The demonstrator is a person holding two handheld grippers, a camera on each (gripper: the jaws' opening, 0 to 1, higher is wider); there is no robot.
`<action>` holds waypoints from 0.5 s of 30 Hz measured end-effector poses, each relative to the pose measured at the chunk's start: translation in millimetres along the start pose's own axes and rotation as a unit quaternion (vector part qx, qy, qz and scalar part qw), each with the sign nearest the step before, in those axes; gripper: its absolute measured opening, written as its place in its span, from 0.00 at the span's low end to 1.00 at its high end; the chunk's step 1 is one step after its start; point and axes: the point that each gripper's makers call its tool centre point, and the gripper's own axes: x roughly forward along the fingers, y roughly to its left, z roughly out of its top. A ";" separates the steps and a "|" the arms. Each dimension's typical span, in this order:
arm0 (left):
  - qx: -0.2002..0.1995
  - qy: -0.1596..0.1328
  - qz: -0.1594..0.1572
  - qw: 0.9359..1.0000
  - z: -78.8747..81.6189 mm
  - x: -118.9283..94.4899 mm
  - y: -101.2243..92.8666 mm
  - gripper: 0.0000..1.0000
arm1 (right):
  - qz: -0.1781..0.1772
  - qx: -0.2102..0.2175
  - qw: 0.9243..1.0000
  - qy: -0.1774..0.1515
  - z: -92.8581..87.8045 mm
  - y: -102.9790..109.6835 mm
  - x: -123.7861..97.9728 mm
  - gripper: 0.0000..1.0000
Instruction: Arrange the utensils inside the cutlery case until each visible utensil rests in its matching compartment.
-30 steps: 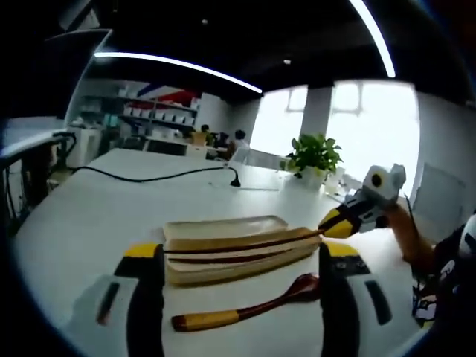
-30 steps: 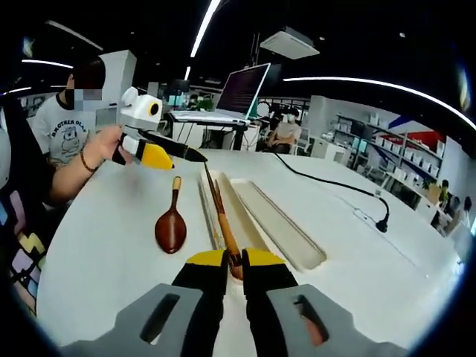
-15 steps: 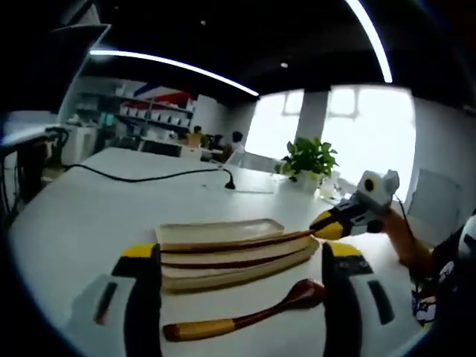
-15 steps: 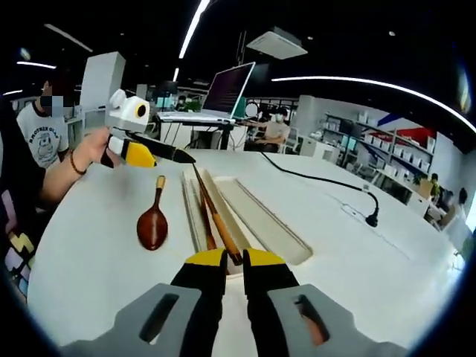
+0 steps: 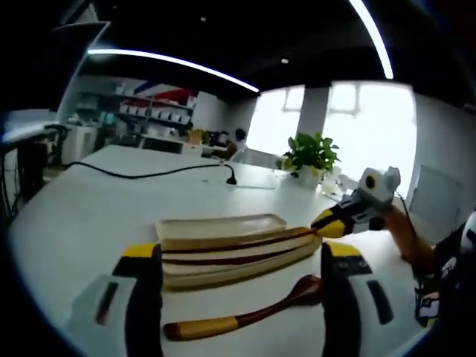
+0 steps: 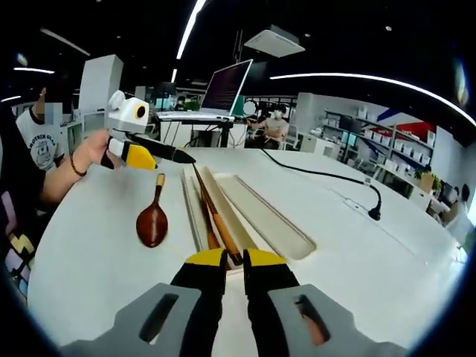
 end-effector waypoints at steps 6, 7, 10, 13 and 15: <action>0.016 0.010 0.004 1.000 -3.9 2.0 -0.1 0.94 | 0.003 0.002 1.000 0.003 -1.4 0.7 0.7 0.08; 0.017 0.012 0.004 1.000 -4.4 2.1 -0.1 0.94 | 0.003 0.002 1.000 0.003 -1.6 0.5 0.8 0.08; 0.015 0.014 0.005 1.000 -5.9 2.4 0.6 0.93 | 0.002 0.001 1.000 0.003 -1.8 0.1 0.7 0.08; 0.013 0.014 0.009 1.000 -5.7 2.5 1.7 0.91 | 0.003 0.003 1.000 0.001 -1.7 0.5 0.9 0.08; 0.013 0.016 0.010 1.000 -5.7 1.9 1.6 0.92 | 0.006 0.009 1.000 -0.002 -1.6 1.2 1.5 0.08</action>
